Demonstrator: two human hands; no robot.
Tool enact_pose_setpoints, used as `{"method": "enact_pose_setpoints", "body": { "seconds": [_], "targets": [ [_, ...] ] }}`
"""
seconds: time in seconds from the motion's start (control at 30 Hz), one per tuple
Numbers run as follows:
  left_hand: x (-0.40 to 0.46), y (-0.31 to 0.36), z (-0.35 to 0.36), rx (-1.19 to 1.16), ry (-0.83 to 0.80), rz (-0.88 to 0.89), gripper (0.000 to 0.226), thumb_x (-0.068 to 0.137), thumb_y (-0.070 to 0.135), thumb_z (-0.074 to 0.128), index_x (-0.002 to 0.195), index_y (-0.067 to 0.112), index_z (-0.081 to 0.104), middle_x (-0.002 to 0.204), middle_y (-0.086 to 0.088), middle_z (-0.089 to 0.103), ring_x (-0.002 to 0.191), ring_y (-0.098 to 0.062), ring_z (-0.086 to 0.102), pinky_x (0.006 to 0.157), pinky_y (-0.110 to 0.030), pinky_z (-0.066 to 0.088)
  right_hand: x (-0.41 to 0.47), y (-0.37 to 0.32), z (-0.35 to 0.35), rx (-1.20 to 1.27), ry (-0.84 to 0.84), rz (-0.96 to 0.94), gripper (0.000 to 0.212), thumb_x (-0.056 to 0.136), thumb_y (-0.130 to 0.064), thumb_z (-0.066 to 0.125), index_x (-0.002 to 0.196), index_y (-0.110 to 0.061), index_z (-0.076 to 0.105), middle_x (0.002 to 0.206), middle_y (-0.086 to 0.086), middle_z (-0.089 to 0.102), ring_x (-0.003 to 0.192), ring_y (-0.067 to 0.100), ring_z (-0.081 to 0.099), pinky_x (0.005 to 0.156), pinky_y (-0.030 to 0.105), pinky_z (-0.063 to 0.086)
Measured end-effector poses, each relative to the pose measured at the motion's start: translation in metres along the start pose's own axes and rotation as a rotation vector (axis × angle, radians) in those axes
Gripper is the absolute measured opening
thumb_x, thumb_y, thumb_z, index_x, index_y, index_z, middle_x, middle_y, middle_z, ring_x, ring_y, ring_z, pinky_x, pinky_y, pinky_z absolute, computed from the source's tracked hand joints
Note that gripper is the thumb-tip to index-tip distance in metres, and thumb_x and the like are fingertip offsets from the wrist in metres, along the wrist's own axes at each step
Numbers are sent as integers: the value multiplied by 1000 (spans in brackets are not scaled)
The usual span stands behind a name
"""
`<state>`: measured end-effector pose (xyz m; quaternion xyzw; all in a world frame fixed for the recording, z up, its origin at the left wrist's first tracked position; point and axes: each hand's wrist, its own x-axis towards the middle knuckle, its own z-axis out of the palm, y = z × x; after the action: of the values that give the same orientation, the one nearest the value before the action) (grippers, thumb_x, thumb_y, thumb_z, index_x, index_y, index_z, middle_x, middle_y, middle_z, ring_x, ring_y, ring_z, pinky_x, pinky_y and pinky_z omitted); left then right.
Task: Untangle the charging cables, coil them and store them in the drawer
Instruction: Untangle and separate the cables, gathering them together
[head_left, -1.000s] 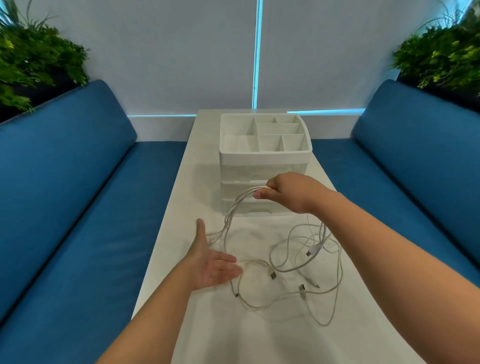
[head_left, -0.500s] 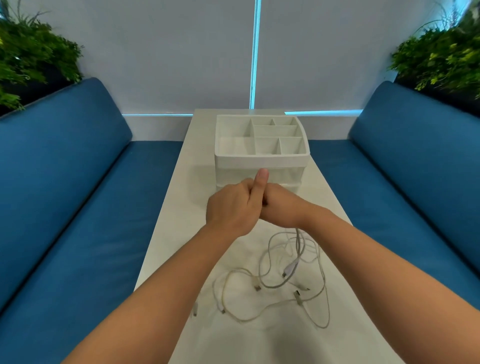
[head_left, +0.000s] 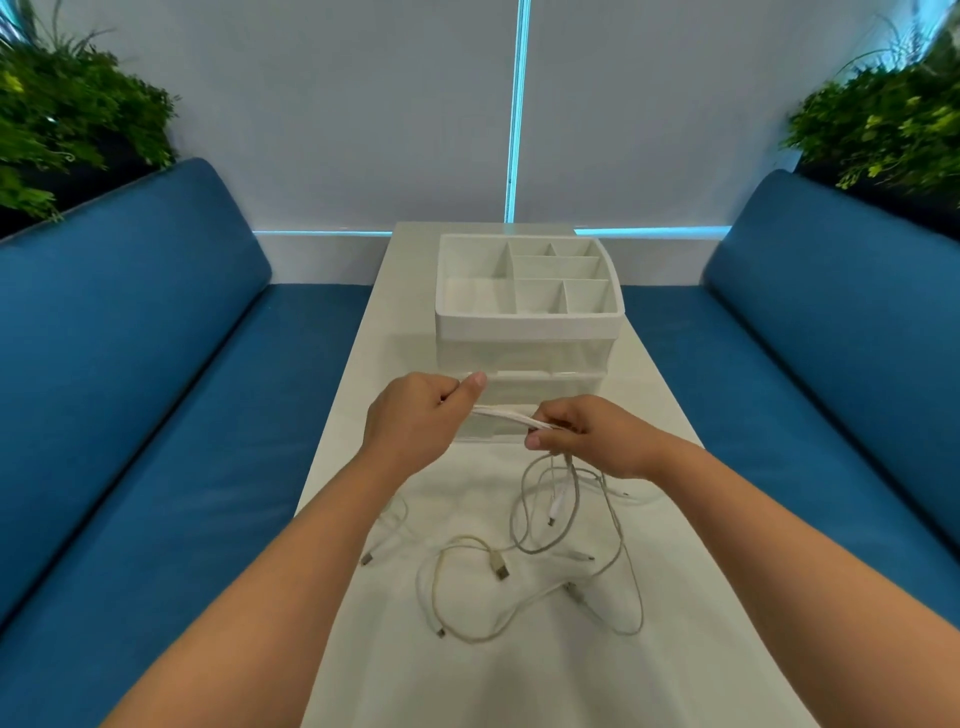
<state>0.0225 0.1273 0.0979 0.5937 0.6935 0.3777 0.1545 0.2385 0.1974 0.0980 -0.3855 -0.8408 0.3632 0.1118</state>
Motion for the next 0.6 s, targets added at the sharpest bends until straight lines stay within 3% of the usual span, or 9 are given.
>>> {"method": "enact_pose_setpoints", "body": {
  "seconds": [0.17, 0.3, 0.43, 0.6],
  "targets": [
    [-7, -2, 2, 108, -76, -8, 62, 93, 62, 48, 56, 13, 43, 50, 2, 38, 52, -18, 37, 54, -30, 29, 2, -6, 3, -295, 286, -35, 22, 91, -48, 60, 99, -33, 75, 78, -5, 66, 71, 14, 58, 68, 38, 49],
    [-14, -6, 2, 132, -94, -23, 62, 92, 64, 48, 68, 9, 62, 59, -3, 58, 58, -21, 52, 57, -34, 41, 1, -1, 0, -611, 275, -4, 29, 88, -58, 56, 105, -40, 71, 81, -10, 65, 79, 12, 53, 65, 30, 41],
    [-16, -12, -1, -74, -68, -84, 52, 89, 61, 57, 57, 20, 60, 62, 0, 64, 50, -13, 46, 57, -29, 41, -3, 13, 0, -418, 71, -49, 39, 88, -37, 69, 126, -34, 63, 92, -16, 56, 96, 13, 48, 82, 28, 39],
    [-18, -13, 2, -193, -67, -136, 53, 85, 58, 64, 45, 24, 54, 69, 7, 70, 46, -6, 44, 61, -31, 44, -2, 18, 4, -247, 86, 2, 48, 86, -25, 73, 131, -27, 60, 123, -7, 59, 113, 14, 53, 96, 25, 39]
  ]
}}
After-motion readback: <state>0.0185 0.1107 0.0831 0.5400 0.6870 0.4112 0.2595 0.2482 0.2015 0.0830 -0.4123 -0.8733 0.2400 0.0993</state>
